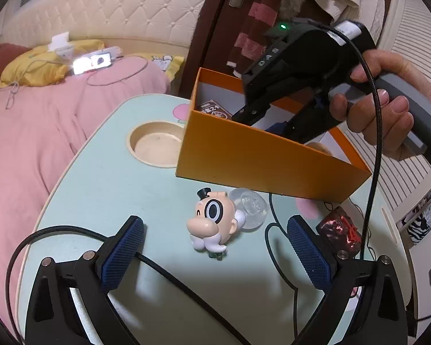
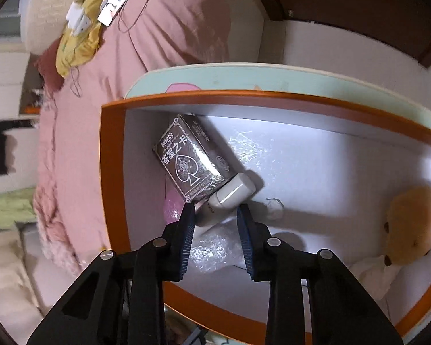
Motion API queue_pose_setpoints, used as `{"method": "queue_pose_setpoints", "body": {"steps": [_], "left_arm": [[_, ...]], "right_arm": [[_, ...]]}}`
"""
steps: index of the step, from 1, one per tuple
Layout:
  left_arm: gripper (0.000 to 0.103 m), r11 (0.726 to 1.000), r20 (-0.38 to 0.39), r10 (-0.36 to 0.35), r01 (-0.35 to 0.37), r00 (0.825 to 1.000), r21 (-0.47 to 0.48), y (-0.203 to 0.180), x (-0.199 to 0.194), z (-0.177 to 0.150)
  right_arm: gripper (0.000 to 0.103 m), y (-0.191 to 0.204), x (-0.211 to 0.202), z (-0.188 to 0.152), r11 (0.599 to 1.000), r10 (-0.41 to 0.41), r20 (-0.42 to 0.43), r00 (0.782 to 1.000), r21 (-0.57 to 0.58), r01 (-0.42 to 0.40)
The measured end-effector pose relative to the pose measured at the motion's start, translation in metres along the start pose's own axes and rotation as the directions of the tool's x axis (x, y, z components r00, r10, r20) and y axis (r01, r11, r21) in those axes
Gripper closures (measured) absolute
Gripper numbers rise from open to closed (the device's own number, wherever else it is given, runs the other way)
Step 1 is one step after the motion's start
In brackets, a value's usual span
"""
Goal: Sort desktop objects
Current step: 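Reach the right tool into the box and grasp the white tube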
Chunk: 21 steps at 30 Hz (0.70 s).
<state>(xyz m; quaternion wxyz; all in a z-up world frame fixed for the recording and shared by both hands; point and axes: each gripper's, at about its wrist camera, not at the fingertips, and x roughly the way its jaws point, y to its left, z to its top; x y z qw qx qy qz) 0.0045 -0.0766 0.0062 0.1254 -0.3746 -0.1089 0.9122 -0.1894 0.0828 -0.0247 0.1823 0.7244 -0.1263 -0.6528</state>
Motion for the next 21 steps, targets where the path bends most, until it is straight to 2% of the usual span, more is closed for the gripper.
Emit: {"method": "queue_pose_setpoints", "body": {"steps": [2, 5, 7, 9, 11, 14, 18, 21], "left_arm": [[0.003, 1.0, -0.001, 0.001, -0.001, 1.0, 0.002, 0.0, 0.001, 0.0], [0.003, 1.0, -0.007, -0.014, 0.014, 1.0, 0.018, 0.011, -0.006, -0.004], [0.003, 1.0, -0.005, -0.014, 0.014, 1.0, 0.013, 0.011, -0.006, -0.005], [0.003, 1.0, -0.003, -0.017, 0.017, 1.0, 0.01, 0.011, -0.007, -0.005], [0.003, 1.0, 0.0, -0.021, 0.021, 1.0, 0.008, 0.011, -0.008, -0.006], [0.003, 1.0, 0.002, -0.021, 0.021, 1.0, 0.009, 0.01, -0.009, -0.007], [0.003, 1.0, 0.003, -0.019, 0.019, 1.0, 0.011, 0.01, -0.009, -0.008], [0.003, 1.0, 0.004, -0.017, 0.017, 1.0, 0.012, 0.01, -0.009, -0.008]], "right_arm": [[0.069, 0.011, 0.002, -0.001, 0.997, -0.061, -0.003, 0.998, -0.044, 0.061], [0.063, 0.033, 0.008, -0.006, 0.972, -0.184, 0.015, 0.983, -0.148, 0.184], [0.061, 0.04, 0.01, -0.014, 0.951, -0.233, 0.048, 0.971, -0.199, 0.238], [0.061, 0.042, 0.01, -0.02, 0.941, -0.248, 0.082, 0.965, -0.215, 0.26], [0.064, 0.034, 0.006, -0.02, 0.957, -0.209, 0.088, 0.974, -0.185, 0.222], [0.078, 0.008, -0.006, -0.016, 0.991, -0.089, 0.096, 0.991, -0.088, 0.098], [0.099, -0.014, -0.022, -0.019, 0.999, -0.015, 0.132, 0.991, -0.043, 0.021], [0.098, -0.024, -0.025, -0.019, 1.0, 0.011, 0.11, 0.994, -0.022, -0.009]]}}
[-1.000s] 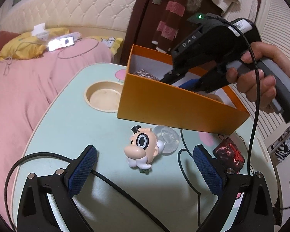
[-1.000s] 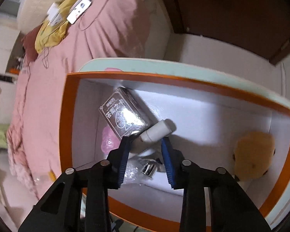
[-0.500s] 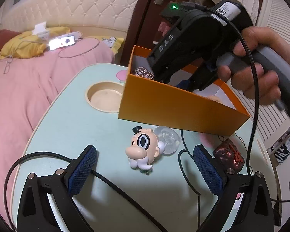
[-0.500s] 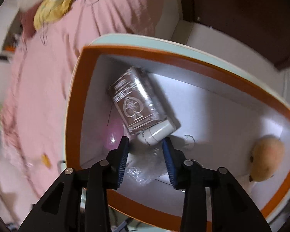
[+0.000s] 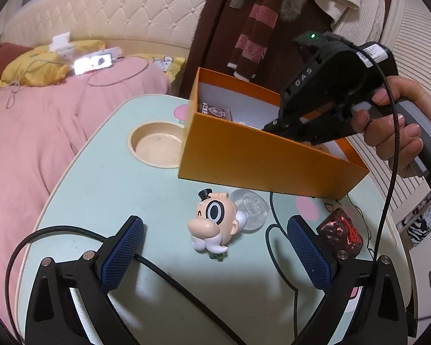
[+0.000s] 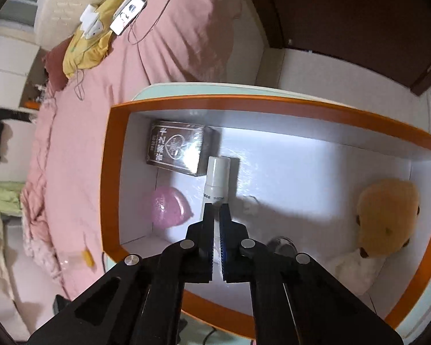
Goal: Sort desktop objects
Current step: 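Reach the right tool into the box and grasp the white tube, then lift the white tube out and lay it on the table, right tool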
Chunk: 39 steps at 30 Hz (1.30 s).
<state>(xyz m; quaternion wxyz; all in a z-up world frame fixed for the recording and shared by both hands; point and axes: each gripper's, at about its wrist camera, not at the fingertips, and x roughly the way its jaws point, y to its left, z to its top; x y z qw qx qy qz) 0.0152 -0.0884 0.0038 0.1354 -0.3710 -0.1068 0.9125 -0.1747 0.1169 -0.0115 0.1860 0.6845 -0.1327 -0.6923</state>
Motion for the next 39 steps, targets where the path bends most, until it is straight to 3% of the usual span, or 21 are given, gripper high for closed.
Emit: {"method": "queue_pose_setpoints", "body": {"steps": [2, 4, 6, 10, 12, 15, 22, 28, 31, 35, 39], "left_arm": [[0.003, 1.0, 0.001, 0.001, -0.001, 1.0, 0.001, 0.0, 0.0, 0.0], [0.003, 1.0, 0.001, 0.0, 0.0, 1.0, 0.002, 0.003, 0.0, 0.0], [0.003, 1.0, 0.002, -0.001, 0.001, 1.0, 0.006, 0.0, -0.001, -0.002], [0.003, 1.0, 0.0, -0.003, 0.003, 1.0, -0.004, 0.001, -0.001, -0.002], [0.003, 1.0, 0.001, -0.004, 0.004, 1.0, -0.007, 0.0, -0.002, -0.003], [0.003, 1.0, 0.002, -0.004, 0.004, 1.0, -0.006, -0.003, -0.005, -0.005], [0.003, 1.0, 0.002, -0.006, 0.006, 1.0, -0.007, -0.001, -0.008, -0.004], [0.003, 1.0, 0.003, -0.001, 0.001, 1.0, -0.005, 0.001, -0.006, -0.003], [0.003, 1.0, 0.006, 0.004, -0.004, 1.0, -0.008, 0.004, -0.004, -0.002], [0.003, 1.0, 0.011, 0.009, -0.009, 1.0, -0.013, 0.007, -0.002, 0.0], [0.003, 1.0, 0.012, 0.017, -0.017, 1.0, -0.008, 0.006, 0.0, 0.001]], "right_arm": [[0.094, -0.002, 0.006, 0.004, 1.0, 0.022, -0.016, 1.0, 0.018, -0.021], [0.079, 0.002, 0.007, 0.007, 0.999, 0.044, -0.01, 0.999, 0.029, -0.044], [0.077, 0.009, 0.009, 0.01, 0.999, 0.028, 0.003, 1.0, 0.016, -0.028], [0.077, 0.035, 0.021, 0.011, 0.992, -0.093, 0.012, 0.996, -0.083, 0.093], [0.077, 0.054, 0.025, 0.006, 0.963, -0.192, 0.037, 0.981, -0.185, 0.195], [0.078, 0.06, 0.025, 0.003, 0.952, -0.225, 0.063, 0.972, -0.201, 0.233], [0.085, 0.029, -0.02, -0.009, 0.992, -0.04, 0.174, 0.984, -0.111, 0.06], [0.085, 0.025, -0.072, -0.054, 0.985, 0.123, 0.274, 0.954, -0.151, -0.084], [0.085, 0.026, -0.085, -0.091, 0.972, 0.195, 0.267, 0.944, -0.184, -0.149], [0.085, 0.021, -0.083, -0.126, 0.963, 0.219, 0.25, 0.943, -0.209, -0.168], [0.084, 0.013, -0.042, -0.142, 0.98, 0.096, 0.19, 0.977, -0.191, -0.059]]}}
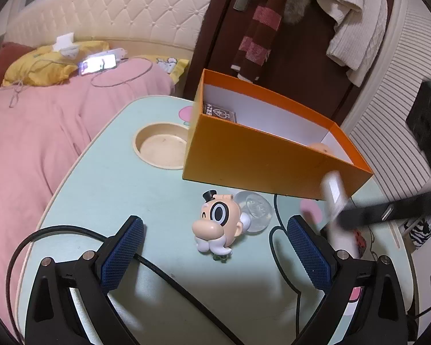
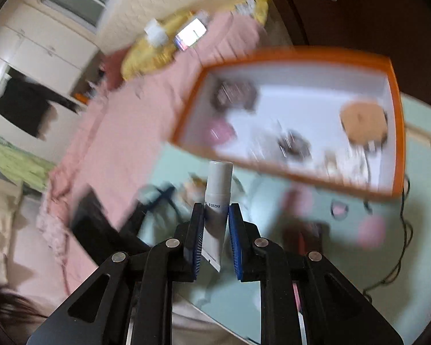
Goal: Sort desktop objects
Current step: 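Lift the white tube out and lay it on the table, right tool, then move bubble-wrap bag to table with left tool while right tool nudges dark block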
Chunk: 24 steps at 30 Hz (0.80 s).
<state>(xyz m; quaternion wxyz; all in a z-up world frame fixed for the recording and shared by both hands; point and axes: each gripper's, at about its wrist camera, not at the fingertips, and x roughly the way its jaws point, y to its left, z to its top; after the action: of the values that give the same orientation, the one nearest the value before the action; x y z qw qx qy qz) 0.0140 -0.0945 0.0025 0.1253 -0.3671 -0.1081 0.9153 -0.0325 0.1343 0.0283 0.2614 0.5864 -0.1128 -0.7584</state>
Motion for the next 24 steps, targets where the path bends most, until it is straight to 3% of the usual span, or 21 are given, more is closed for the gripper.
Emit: {"method": "queue_pose_setpoints", "body": {"steps": [2, 5, 8, 12, 16, 19, 21, 24], "left_arm": [[0.003, 1.0, 0.001, 0.006, -0.006, 1.0, 0.002, 0.001, 0.001, 0.0], [0.003, 1.0, 0.001, 0.008, -0.008, 1.0, 0.0, 0.002, 0.002, 0.0], [0.003, 1.0, 0.003, 0.012, -0.012, 1.0, -0.004, 0.003, 0.002, 0.001], [0.003, 1.0, 0.005, 0.013, -0.013, 1.0, -0.02, 0.006, 0.002, 0.003], [0.003, 0.998, 0.002, -0.039, 0.039, 0.999, -0.053, 0.014, 0.0, 0.008], [0.003, 0.993, -0.004, -0.084, 0.083, 0.996, -0.085, 0.021, -0.003, 0.014], [0.003, 0.989, -0.019, -0.108, 0.105, 0.994, -0.101, 0.025, -0.006, 0.022], [0.005, 0.984, -0.027, -0.146, 0.142, 0.989, -0.109, 0.027, -0.016, 0.04]], "right_arm": [[0.084, -0.002, 0.016, -0.01, 0.997, -0.082, -0.018, 0.997, -0.016, 0.081], [0.083, -0.005, 0.027, -0.016, 0.993, -0.112, -0.007, 0.994, -0.029, 0.111], [0.079, -0.005, 0.024, -0.015, 0.995, -0.094, 0.035, 0.995, -0.029, 0.095], [0.075, -0.008, 0.005, -0.017, 1.0, -0.003, 0.138, 0.99, -0.028, 0.007], [0.075, -0.014, -0.016, -0.03, 0.999, 0.014, 0.291, 0.957, -0.043, -0.001], [0.075, -0.026, -0.031, -0.048, 0.999, -0.007, 0.418, 0.908, -0.036, 0.025], [0.075, -0.038, -0.03, -0.062, 1.0, -0.02, 0.456, 0.89, -0.009, 0.027], [0.075, -0.057, -0.026, -0.077, 0.999, -0.014, 0.471, 0.882, 0.042, -0.007]]}}
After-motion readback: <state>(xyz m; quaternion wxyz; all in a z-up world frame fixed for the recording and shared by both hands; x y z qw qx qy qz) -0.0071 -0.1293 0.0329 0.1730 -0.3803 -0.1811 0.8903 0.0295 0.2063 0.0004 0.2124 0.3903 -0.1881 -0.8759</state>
